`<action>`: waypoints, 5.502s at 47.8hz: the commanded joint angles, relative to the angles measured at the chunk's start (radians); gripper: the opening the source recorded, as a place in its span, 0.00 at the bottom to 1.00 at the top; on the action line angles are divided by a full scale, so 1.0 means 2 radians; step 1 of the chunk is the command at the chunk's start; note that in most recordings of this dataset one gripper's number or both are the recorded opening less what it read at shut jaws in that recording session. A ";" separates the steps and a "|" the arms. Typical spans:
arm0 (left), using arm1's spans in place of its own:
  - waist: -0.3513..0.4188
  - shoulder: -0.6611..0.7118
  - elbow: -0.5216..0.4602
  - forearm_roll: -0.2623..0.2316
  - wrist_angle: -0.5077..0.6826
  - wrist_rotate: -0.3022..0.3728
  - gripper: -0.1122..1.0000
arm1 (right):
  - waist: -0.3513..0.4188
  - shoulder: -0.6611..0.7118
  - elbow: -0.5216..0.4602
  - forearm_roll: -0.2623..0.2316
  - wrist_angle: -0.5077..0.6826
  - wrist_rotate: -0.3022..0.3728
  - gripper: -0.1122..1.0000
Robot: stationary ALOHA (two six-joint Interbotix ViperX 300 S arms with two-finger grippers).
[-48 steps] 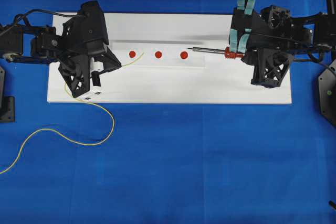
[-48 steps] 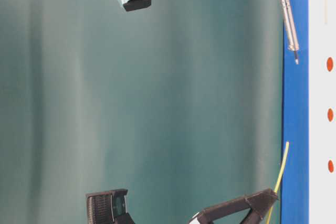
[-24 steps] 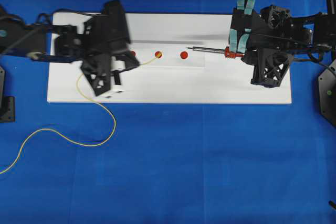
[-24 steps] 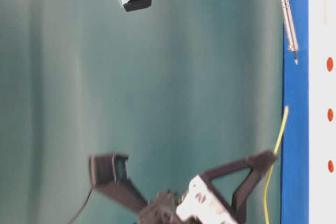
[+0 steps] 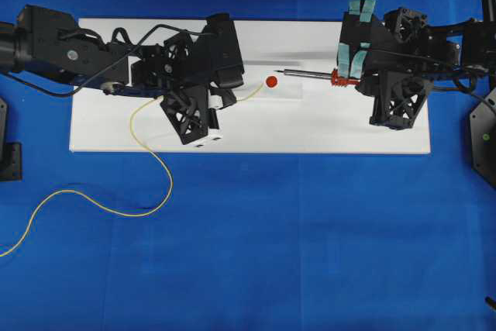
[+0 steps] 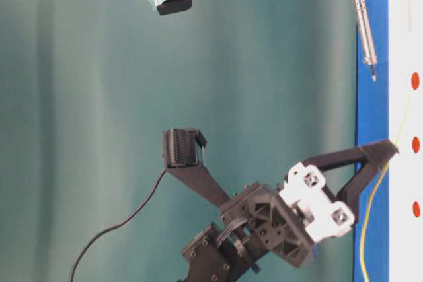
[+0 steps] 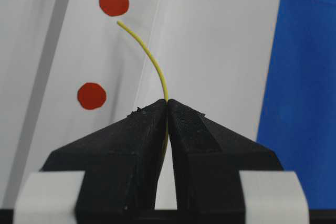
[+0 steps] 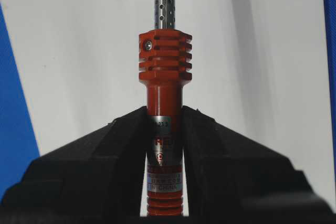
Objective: Touch the tip of the soldering iron to the tip of the solder at the mark.
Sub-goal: 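Touch the iron tip to the wire tip at the right dot, then withdraw the wire left and the iron right from the strip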
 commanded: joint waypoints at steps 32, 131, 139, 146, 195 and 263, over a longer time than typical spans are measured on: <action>0.005 0.018 -0.014 0.001 -0.018 -0.003 0.13 | -0.001 0.020 -0.004 -0.002 -0.010 0.001 0.16; 0.005 0.020 -0.018 0.001 -0.013 -0.005 0.12 | 0.002 0.059 -0.015 0.001 -0.012 0.001 0.16; 0.005 0.020 -0.019 0.001 -0.013 -0.005 0.13 | 0.002 0.059 -0.015 0.001 -0.011 0.001 0.16; 0.005 0.020 -0.018 0.001 -0.013 -0.006 0.13 | 0.002 0.059 -0.014 0.001 -0.011 0.001 0.16; 0.007 0.006 -0.017 0.001 -0.002 -0.002 0.12 | 0.002 0.059 -0.014 0.002 -0.010 0.001 0.16; 0.008 -0.127 0.072 0.001 -0.002 -0.007 0.13 | 0.003 -0.084 0.047 0.001 -0.014 0.036 0.16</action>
